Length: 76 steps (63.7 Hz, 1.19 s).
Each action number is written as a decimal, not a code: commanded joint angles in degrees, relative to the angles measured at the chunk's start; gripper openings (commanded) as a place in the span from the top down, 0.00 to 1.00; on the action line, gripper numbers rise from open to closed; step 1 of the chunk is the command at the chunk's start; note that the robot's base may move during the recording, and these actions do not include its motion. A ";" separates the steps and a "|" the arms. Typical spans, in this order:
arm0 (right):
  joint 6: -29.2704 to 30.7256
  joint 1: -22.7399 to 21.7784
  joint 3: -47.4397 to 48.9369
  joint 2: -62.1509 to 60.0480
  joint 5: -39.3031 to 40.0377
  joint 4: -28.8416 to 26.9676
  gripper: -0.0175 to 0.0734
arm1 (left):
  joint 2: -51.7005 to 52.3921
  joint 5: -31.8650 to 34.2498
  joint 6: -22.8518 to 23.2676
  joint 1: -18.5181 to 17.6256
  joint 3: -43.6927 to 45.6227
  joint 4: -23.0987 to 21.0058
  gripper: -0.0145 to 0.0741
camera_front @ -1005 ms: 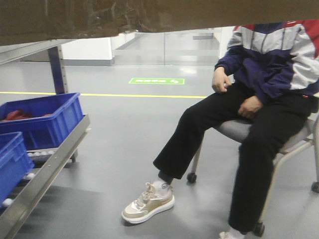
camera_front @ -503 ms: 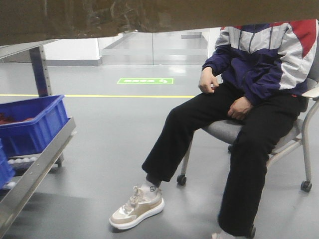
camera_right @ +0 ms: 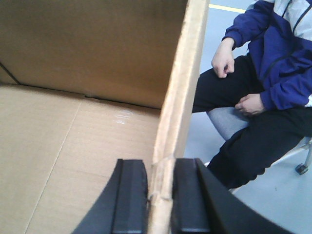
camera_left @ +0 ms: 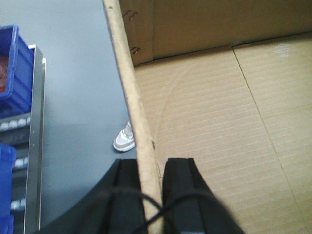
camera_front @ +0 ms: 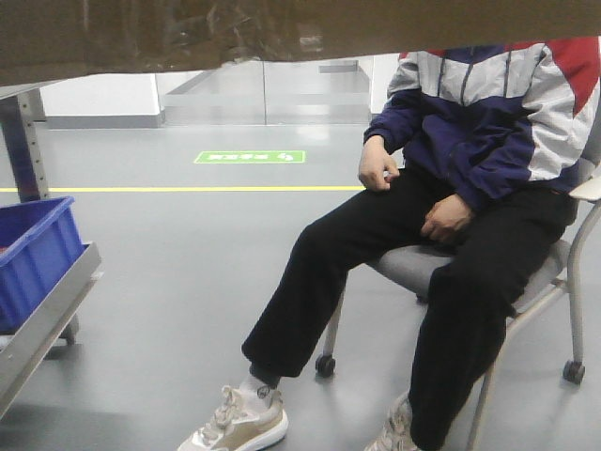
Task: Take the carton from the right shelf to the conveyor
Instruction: 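Hold the box with both grippers while the base turns away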
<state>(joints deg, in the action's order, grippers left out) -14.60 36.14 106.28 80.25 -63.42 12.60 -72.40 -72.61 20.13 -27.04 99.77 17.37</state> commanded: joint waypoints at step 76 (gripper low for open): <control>0.75 0.21 0.37 -0.53 6.10 -1.55 0.88 | 0.42 2.64 -0.24 -0.81 0.33 -3.96 0.85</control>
<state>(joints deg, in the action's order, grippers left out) -14.60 36.14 106.28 80.25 -62.96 12.60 -72.40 -72.61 20.13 -27.04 99.77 17.37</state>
